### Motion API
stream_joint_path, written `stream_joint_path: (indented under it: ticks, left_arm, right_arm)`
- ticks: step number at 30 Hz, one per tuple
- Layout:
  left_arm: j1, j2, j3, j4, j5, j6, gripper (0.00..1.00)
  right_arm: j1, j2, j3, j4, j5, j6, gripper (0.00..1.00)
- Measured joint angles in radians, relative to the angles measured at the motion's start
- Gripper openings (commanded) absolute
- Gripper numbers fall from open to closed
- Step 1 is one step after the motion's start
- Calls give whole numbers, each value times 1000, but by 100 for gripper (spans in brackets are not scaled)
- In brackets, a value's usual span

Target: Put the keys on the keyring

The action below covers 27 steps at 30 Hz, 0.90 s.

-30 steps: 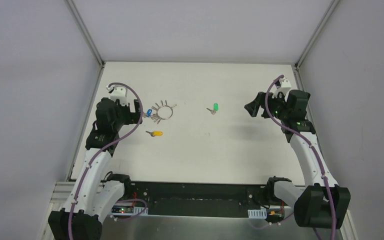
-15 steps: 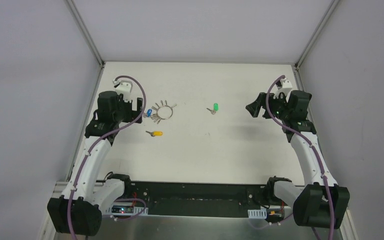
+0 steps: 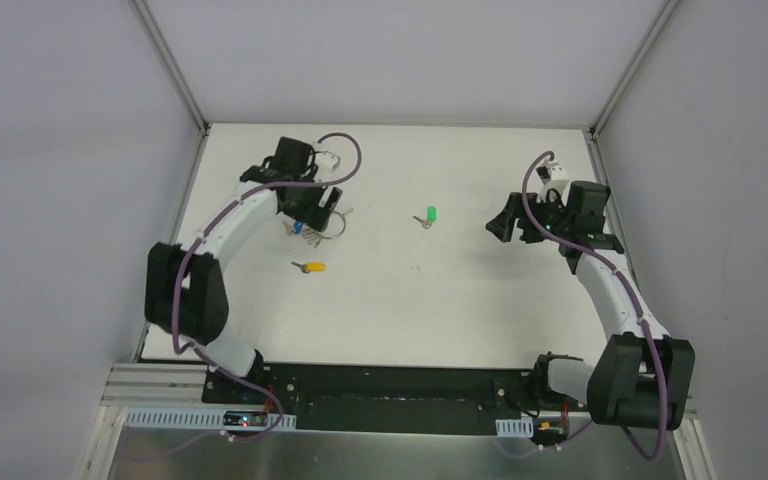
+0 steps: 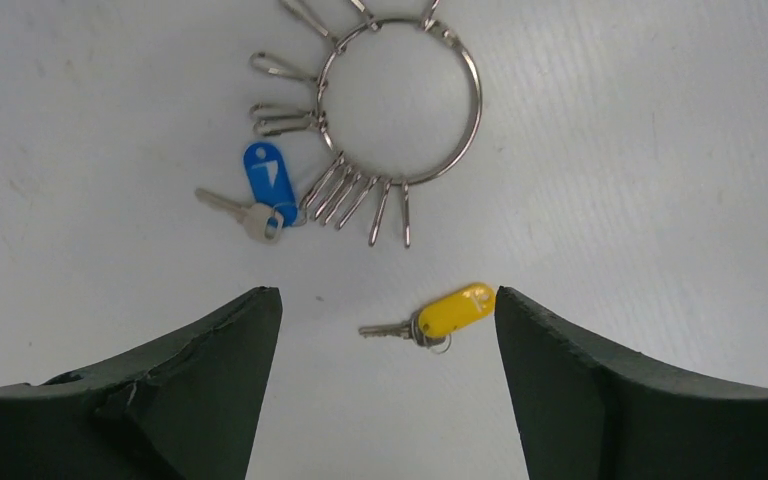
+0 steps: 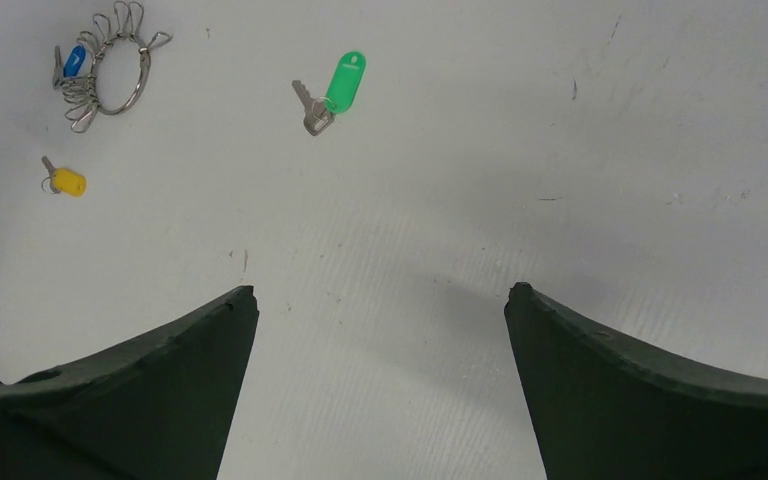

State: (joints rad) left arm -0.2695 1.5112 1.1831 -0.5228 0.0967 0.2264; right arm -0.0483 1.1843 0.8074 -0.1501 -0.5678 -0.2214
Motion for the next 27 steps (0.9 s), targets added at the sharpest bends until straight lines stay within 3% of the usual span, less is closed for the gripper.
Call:
stream_joint_path:
  ticks: [4,8,17,27]
  left_arm:
    - [-46,204,211,-83,4,-6,71]
    - [-54,319,321,-155,9,-20,68]
    - [-54,383,403,-284,37,-35,63]
    - [-66,490,447,-298,126,-107,60]
  right_arm:
    - [0,26,0,-11,-6,-9,98]
    - [0,35,0,-22,-9,-19,98]
    - [0,58,0,-22,-8,-31,98]
    - [0,59,0,-22,-6,-34,98]
